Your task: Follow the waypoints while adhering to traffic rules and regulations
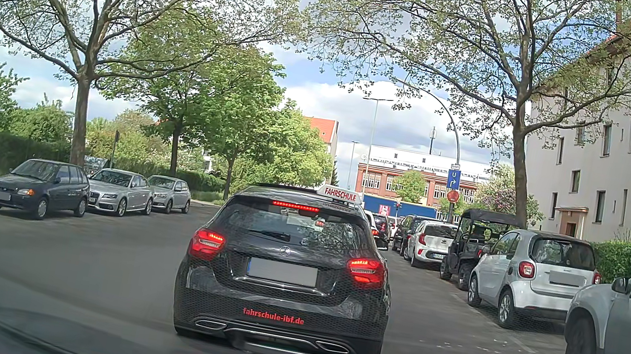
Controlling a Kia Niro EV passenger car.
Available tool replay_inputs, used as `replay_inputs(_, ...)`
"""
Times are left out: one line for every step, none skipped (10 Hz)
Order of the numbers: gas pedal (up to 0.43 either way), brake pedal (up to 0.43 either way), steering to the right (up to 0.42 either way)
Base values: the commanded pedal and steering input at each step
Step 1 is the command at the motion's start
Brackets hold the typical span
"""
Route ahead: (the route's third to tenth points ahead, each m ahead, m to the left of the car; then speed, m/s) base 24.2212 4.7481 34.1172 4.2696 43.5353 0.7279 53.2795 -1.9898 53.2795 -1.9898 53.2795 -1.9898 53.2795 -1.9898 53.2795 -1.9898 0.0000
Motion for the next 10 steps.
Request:
replay_inputs(0.000, 0.402, 0.003)
replay_inputs(0.000, 0.409, 0.002)
replay_inputs(0.000, 0.402, 0.002)
replay_inputs(0.000, 0.402, 0.003)
replay_inputs(0.000, 0.402, 0.002)
replay_inputs(0.000, 0.402, 0.002)
replay_inputs(0.000, 0.402, 0.003)
replay_inputs(0.000, 0.402, 0.002)
replay_inputs(0.000, 0.402, 0.003)
replay_inputs(0.000, 0.402, 0.002)
